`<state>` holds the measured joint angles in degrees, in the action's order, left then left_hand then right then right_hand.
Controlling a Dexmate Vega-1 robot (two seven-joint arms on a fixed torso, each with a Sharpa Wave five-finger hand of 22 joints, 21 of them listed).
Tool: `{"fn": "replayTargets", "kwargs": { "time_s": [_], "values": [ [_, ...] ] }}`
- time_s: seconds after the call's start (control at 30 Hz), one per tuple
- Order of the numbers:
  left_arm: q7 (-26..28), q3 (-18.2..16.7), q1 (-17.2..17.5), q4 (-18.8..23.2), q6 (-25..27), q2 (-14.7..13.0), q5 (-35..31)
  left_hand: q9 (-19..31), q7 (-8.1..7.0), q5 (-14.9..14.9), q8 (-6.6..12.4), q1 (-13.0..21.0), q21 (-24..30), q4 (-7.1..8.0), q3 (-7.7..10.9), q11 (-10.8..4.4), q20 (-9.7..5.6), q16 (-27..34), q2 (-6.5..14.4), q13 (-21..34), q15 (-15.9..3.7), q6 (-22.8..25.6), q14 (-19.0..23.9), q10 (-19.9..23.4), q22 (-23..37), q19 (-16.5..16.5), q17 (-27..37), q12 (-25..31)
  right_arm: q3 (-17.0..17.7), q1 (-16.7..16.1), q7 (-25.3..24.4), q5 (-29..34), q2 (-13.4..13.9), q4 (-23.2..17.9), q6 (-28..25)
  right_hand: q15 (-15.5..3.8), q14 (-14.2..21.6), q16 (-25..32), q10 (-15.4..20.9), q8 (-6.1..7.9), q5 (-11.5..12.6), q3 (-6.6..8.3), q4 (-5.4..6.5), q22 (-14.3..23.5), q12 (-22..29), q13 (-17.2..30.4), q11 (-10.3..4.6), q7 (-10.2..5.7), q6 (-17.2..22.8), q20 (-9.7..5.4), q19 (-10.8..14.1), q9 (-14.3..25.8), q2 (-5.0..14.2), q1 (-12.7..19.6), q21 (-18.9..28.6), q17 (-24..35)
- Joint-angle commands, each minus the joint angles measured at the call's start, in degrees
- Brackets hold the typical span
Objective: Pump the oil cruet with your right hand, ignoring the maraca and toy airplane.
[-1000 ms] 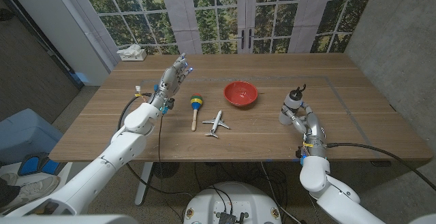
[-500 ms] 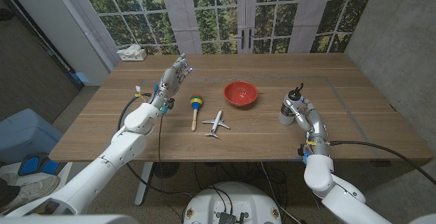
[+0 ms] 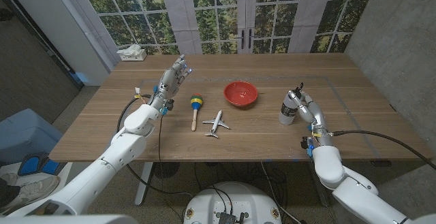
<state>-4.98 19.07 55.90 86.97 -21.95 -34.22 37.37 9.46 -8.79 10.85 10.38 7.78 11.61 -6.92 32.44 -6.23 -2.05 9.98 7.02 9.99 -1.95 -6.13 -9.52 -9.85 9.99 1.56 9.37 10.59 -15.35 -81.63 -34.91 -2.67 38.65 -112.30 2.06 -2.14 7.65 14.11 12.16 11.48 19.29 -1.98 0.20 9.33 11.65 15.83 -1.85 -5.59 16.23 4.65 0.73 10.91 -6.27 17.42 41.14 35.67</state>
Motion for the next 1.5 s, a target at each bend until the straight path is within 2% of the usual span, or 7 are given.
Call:
{"fn": "replayTargets", "kwargs": {
  "time_s": [0.03, 0.17, 0.3, 0.5, 1.03, 1.23, 1.5],
  "values": [
    [0.6, -0.3, 0.8, 0.4, -0.1, -0.2, 0.1, 0.3, -0.26, -0.1, 0.02, 0.2, -0.3, -0.33, 0.01, 0.2, -1.47, 0.0, 2.0, 0.1, -4.77, 0.0, -3.4, -2.0, 0.2, 0.4, 0.1, 0.1, 2.6, 2.0, 8.8, -7.3, 1.2, 2.8, 8.5, -2.01, -1.3, -0.9, 0.3, 0.31, 0.6, -0.52, 1.56, 0.1, 0.0, -0.5, 0.17, 0.79, 1.0, -2.04, -1.0, 0.0, 0.76, -2.3, -1.7, -1.0],
    [0.6, -0.4, 0.9, 0.4, -0.2, -0.1, 0.1, 0.3, -0.29, -0.1, 0.02, 0.2, -0.4, -0.35, 0.02, 0.12, -1.51, 0.0, 2.0, 0.1, -4.76, 0.0, -3.4, -2.0, 0.2, 0.4, 0.1, 0.1, 3.2, 2.9, 11.7, -10.3, 0.8, 4.2, 11.8, -1.97, -2.0, -1.6, 0.5, 0.17, 0.9, -0.72, 2.36, 0.1, 0.0, -1.1, 0.35, 1.95, 1.2, -3.95, -1.2, -0.1, 1.74, -3.3, -2.8, -2.1],
    [0.7, -0.4, 1.1, 0.7, -0.3, -0.2, 0.1, 0.3, -0.25, -0.1, 0.02, 0.2, -0.3, -0.37, 0.02, 0.07, -1.52, 0.0, 2.0, 0.1, -4.78, -0.1, -3.4, -2.0, 0.2, 0.4, 0.1, 0.1, 3.9, 3.8, 14.5, -12.9, 0.7, 5.7, 14.8, -1.75, -2.5, -2.0, 0.7, 0.05, 1.1, -0.69, 2.74, 0.0, 0.0, -1.4, 0.39, 2.17, 1.2, -5.12, -1.1, -0.1, 2.47, -3.6, -3.4, -2.9],
    [1.4, -0.7, 2.2, 2.1, -0.2, -0.7, -0.2, 0.3, -0.14, -0.1, 0.0, 0.2, -0.4, -0.4, 0.01, 0.13, -1.57, 0.0, 2.0, 0.1, -4.81, -0.2, -3.5, -2.0, 0.2, 0.4, 0.1, 0.1, 4.7, 5.6, 19.7, -17.6, 0.9, 8.3, 18.4, -1.64, -2.7, -2.4, 0.9, -0.12, 1.4, -0.59, 3.02, 0.0, 0.0, -1.9, 0.36, 2.24, 1.1, -6.06, 0.6, -0.2, 3.31, -3.7, -3.7, -3.9],
    [4.9, -2.2, 6.7, 7.4, -0.1, -2.2, -1.1, 0.3, 0.05, -0.1, 0.0, 0.3, -0.4, -0.45, -0.04, 0.15, -1.85, 0.0, 1.9, 0.1, -4.76, -0.3, -3.6, -2.0, 0.2, 0.3, 0.1, 0.1, 5.9, 10.3, 32.8, -31.3, 1.2, 13.9, 22.5, -1.1, -2.2, -2.5, 1.2, -0.41, 1.8, -0.51, 3.03, 0.0, 0.0, -2.5, 0.67, 3.4, 0.4, -5.9, 2.9, -0.3, 4.08, -3.4, -4.4, -5.7],
    [7.1, -3.1, 9.2, 9.9, 0.1, -2.7, -1.6, 0.3, 0.11, -0.1, 0.01, 0.2, -0.4, -0.47, -0.07, 0.19, -1.97, 0.0, 1.9, 0.1, -4.78, -0.3, -3.6, -2.1, 0.2, 0.3, 0.1, 0.1, 5.8, 13.2, 38.2, -36.1, 0.7, 17.1, 23.6, -1.11, -2.0, -2.5, 1.3, -0.32, 1.9, -0.5, 2.97, 0.0, 0.0, -2.7, 0.83, 3.45, 0.6, -5.68, 3.3, -0.3, 4.2, -3.3, -4.6, -6.2],
    [10.6, -4.0, 12.0, 13.1, 0.8, -2.9, -2.9, 0.3, 0.38, -0.1, 0.07, 0.2, -0.4, -0.5, -0.14, 0.2, -2.2, 0.0, 1.8, 0.1, -4.76, -0.2, -3.7, -2.0, 0.2, 0.3, 0.1, 0.1, 5.7, 18.8, 47.3, -43.5, -0.5, 23.1, 24.3, -1.16, -1.5, -2.5, 1.9, -0.19, 2.0, -0.46, 2.87, 0.0, 0.1, -2.9, 1.16, 3.44, 1.0, -5.71, 4.4, -0.3, 4.44, -3.0, -4.9, -6.9]
  ]
}}
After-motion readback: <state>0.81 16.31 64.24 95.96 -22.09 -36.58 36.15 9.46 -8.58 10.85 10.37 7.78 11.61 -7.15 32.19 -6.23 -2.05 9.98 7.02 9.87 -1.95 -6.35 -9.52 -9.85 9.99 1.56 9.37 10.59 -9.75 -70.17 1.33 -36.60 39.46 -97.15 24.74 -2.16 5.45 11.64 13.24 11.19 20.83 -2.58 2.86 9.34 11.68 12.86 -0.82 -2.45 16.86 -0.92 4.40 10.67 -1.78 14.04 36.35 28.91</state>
